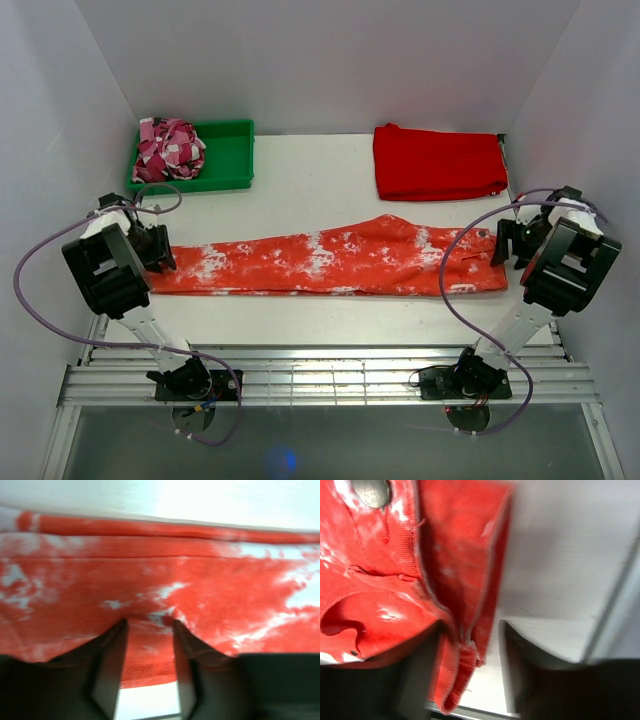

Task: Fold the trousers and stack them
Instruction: Fold the trousers

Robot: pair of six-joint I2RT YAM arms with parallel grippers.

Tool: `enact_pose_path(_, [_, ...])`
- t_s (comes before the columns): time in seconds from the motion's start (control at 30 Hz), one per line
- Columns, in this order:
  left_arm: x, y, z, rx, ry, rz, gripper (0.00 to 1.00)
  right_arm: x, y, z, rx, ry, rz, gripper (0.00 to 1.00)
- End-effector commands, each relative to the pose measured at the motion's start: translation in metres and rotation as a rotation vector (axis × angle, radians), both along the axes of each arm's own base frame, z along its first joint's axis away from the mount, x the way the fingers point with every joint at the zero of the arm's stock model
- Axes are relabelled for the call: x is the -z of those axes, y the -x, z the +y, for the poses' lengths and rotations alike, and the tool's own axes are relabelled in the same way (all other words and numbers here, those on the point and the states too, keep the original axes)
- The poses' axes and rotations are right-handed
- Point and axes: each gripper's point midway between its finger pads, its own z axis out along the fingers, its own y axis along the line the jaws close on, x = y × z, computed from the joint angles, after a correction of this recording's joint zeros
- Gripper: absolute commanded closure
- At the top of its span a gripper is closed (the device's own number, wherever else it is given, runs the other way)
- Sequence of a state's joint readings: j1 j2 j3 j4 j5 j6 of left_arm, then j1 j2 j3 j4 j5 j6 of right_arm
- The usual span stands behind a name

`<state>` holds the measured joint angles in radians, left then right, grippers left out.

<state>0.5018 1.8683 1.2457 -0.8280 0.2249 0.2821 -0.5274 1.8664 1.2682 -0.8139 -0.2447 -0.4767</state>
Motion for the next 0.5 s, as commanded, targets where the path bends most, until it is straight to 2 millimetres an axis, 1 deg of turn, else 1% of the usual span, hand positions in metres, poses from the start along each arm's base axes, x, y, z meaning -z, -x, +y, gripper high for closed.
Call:
enact_pose_path(0.0, [-0.021, -0.016, -0.018, 0.141, 0.105, -0.113, 0.44, -0.052, -0.03, -0.036, -0.056, 0.142, -0.095, 0.09])
enact_pose_path(0.03, [-0.045, -0.031, -0.023, 0.182, 0.118, -0.189, 0.41, -0.068, -0.04, -0.026, -0.083, 0.101, -0.142, 0.01])
enact_pose_path(0.07, [-0.073, -0.041, -0.038, 0.23, 0.161, -0.283, 0.37, -0.098, -0.051, -0.014, -0.142, 0.093, -0.204, 0.06])
enact_pose_path(0.1, [-0.09, -0.044, -0.053, 0.266, 0.197, -0.312, 0.35, -0.112, -0.057, 0.001, -0.187, 0.062, -0.249, 0.1])
enact_pose_path(0.13, [-0.111, -0.053, -0.062, 0.289, 0.216, -0.367, 0.33, -0.131, -0.063, 0.025, -0.243, -0.001, -0.323, 0.1])
enact_pose_path(0.17, [-0.13, -0.056, -0.091, 0.346, 0.282, -0.417, 0.31, -0.139, -0.064, 0.057, -0.339, -0.051, -0.343, 0.1])
enact_pose_path(0.2, [-0.137, -0.056, -0.106, 0.369, 0.313, -0.427, 0.3, -0.145, -0.064, 0.081, -0.396, -0.096, -0.368, 0.1])
enact_pose_path(0.23, [-0.141, -0.056, -0.122, 0.37, 0.35, -0.424, 0.29, -0.151, -0.065, 0.108, -0.452, -0.172, -0.402, 0.1])
enact_pose_path(0.27, [-0.138, -0.051, -0.142, 0.387, 0.394, -0.406, 0.29, -0.148, -0.059, 0.146, -0.54, -0.227, -0.394, 0.1])
enact_pose_path(0.3, [-0.141, -0.052, -0.173, 0.452, 0.441, -0.424, 0.27, -0.146, -0.058, 0.166, -0.585, -0.262, -0.402, 0.08])
enact_pose_path(0.33, [-0.139, -0.049, -0.19, 0.425, 0.489, -0.398, 0.27, -0.142, -0.055, 0.186, -0.618, -0.308, -0.395, 0.08])
enact_pose_path(0.37, [-0.125, -0.039, -0.215, 0.449, 0.534, -0.352, 0.27, -0.13, -0.049, 0.217, -0.689, -0.348, -0.353, 0.07])
enact_pose_path(0.4, [-0.12, -0.043, -0.226, 0.458, 0.565, -0.363, 0.27, -0.12, -0.041, 0.23, -0.718, -0.377, -0.309, 0.05])
enact_pose_path(0.43, [-0.112, -0.04, -0.235, 0.453, 0.586, -0.339, 0.27, -0.104, -0.039, 0.238, -0.726, -0.402, -0.262, 0.04])
enact_pose_path(0.47, [-0.104, -0.038, -0.242, 0.419, 0.61, -0.303, 0.28, -0.095, -0.032, 0.258, -0.774, -0.417, -0.225, 0.04])
